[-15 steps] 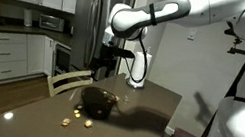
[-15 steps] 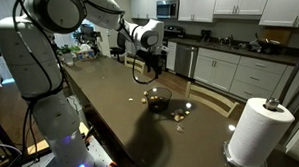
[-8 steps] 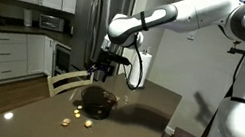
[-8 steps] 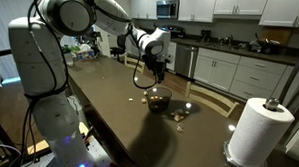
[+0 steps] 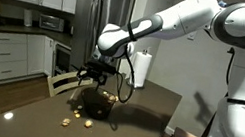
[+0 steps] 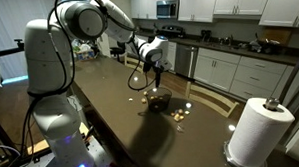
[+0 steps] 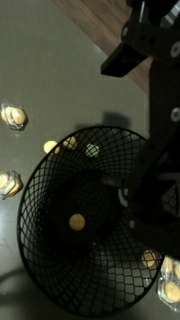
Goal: Remove the sweet from the basket and put it on the table
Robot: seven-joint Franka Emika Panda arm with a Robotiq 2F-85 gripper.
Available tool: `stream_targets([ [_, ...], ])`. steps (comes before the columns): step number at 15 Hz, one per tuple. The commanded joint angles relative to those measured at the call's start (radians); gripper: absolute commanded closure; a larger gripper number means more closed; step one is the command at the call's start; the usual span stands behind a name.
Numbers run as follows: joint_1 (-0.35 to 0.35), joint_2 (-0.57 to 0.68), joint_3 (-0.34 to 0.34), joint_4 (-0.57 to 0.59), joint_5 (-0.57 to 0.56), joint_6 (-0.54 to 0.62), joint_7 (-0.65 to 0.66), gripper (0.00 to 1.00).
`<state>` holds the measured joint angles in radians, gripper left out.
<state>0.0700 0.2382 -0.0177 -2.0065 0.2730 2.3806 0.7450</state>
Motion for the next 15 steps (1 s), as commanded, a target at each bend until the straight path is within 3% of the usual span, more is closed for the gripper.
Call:
stream_targets([
  [1,0.075,0.018,-0.055,0.033,-0.097,0.023,0.273,0.00],
  [3,0.118,0.010,-0.086,0.032,-0.166,0.037,0.422,0.00],
  [4,0.053,0.005,-0.029,0.021,-0.122,0.012,0.301,0.00],
  [9,0.071,0.012,-0.042,0.027,-0.134,0.029,0.399,0.00],
  [15,0.087,0.024,-0.080,0.022,-0.199,0.071,0.705,0.00],
])
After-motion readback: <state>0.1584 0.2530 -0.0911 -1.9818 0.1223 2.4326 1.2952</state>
